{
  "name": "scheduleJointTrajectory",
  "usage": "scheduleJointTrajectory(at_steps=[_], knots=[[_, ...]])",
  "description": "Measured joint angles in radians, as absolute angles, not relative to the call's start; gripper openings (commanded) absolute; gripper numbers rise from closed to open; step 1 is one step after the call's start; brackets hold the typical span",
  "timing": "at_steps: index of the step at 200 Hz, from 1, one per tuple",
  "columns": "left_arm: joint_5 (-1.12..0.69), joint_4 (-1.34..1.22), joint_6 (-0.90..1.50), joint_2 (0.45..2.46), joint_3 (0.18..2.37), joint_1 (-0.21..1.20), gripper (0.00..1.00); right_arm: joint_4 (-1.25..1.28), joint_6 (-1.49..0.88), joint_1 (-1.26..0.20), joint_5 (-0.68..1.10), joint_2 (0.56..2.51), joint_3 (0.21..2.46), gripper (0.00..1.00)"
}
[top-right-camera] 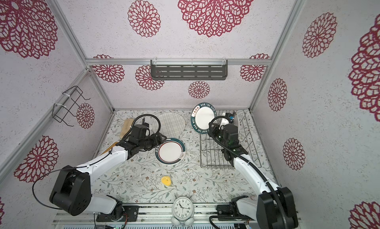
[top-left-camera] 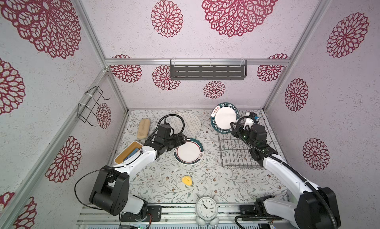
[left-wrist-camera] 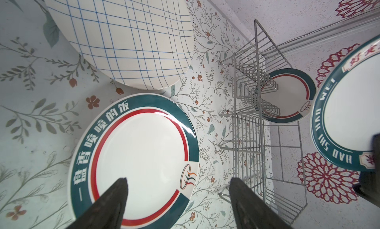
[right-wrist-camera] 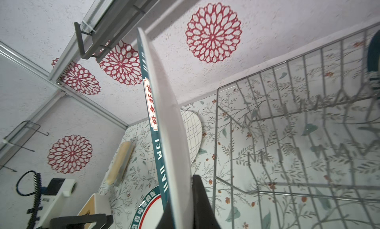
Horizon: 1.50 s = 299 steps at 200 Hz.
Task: Unload the plates from the dish rack
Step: Pick up the plate from the dish rack, then place the plate among the plates.
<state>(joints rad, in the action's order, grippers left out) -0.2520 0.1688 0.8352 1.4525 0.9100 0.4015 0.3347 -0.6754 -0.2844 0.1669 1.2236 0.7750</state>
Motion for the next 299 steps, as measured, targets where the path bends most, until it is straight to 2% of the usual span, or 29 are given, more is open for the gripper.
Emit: scheduleJointTrajectory(at_steps=[42, 89, 205, 247, 299], knots=[[-0.254, 0.148, 0.849, 1.452, 0.910, 0.402, 0.82, 0.525, -0.832, -0.283, 0.266, 1.278, 0.695, 0.00], [-0.280, 0.043, 0.904, 1.456, 0.916, 0.410, 0.82, 0.680, -0.955, -0.282, 0.277, 1.307, 0.643, 0.00], [-0.337, -0.208, 0.973, 1.549, 1.011, 0.520, 0.81, 0.770, -1.044, -0.282, 0.331, 1.329, 0.637, 0.00], [-0.377, -0.289, 0.982, 1.598, 1.043, 0.529, 0.74, 0.807, -1.078, -0.285, 0.369, 1.330, 0.612, 0.00], [-0.406, -0.345, 1.006, 1.640, 1.059, 0.531, 0.57, 0.848, -1.108, -0.291, 0.399, 1.330, 0.598, 0.00]])
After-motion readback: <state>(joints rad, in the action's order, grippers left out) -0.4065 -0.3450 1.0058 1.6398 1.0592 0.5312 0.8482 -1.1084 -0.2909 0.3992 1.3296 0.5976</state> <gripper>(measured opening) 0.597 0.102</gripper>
